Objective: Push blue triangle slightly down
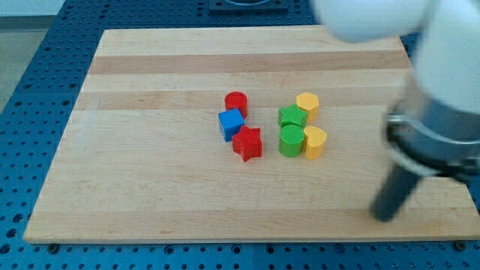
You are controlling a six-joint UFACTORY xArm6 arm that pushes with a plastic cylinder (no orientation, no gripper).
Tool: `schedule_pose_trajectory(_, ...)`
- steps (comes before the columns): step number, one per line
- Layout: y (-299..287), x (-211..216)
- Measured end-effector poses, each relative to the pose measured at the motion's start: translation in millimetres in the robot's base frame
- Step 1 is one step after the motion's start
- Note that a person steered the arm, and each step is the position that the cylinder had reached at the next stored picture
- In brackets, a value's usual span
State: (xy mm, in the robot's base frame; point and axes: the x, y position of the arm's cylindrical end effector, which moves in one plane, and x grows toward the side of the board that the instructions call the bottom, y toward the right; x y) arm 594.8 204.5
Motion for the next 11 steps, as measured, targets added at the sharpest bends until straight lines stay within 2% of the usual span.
schedule_pose_trajectory(1,98,0)
schedule_pose_trajectory(2,139,-10)
schedule_pose_trajectory(4,133,-129)
schedule_pose_trajectory(5,120,-149)
schedule_pose_trajectory(6,107,-148)
schedule_pose_trajectory(8,69,-100)
schedule_pose_trajectory(11,-6,-74)
